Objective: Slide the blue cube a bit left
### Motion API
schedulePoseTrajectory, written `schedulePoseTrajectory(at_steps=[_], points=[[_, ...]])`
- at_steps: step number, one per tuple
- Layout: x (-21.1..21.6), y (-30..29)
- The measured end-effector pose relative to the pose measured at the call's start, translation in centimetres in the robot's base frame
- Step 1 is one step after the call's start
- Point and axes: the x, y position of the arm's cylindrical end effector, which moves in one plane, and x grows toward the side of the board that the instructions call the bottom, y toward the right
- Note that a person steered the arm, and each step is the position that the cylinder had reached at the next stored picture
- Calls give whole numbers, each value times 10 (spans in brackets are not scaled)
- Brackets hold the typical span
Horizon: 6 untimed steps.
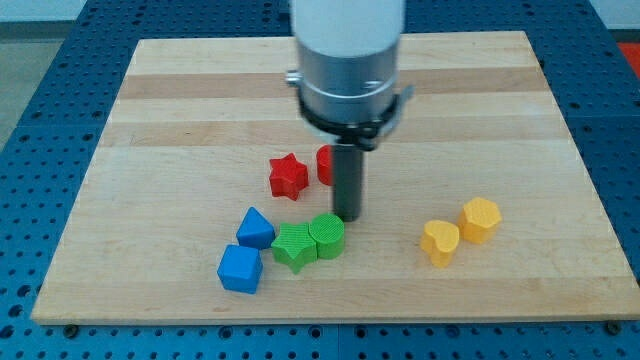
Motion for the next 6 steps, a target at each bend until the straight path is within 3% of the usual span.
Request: schedulePoseTrajectory(at_steps=[1, 3, 6], points=[[0, 39], [29, 34], [75, -59]])
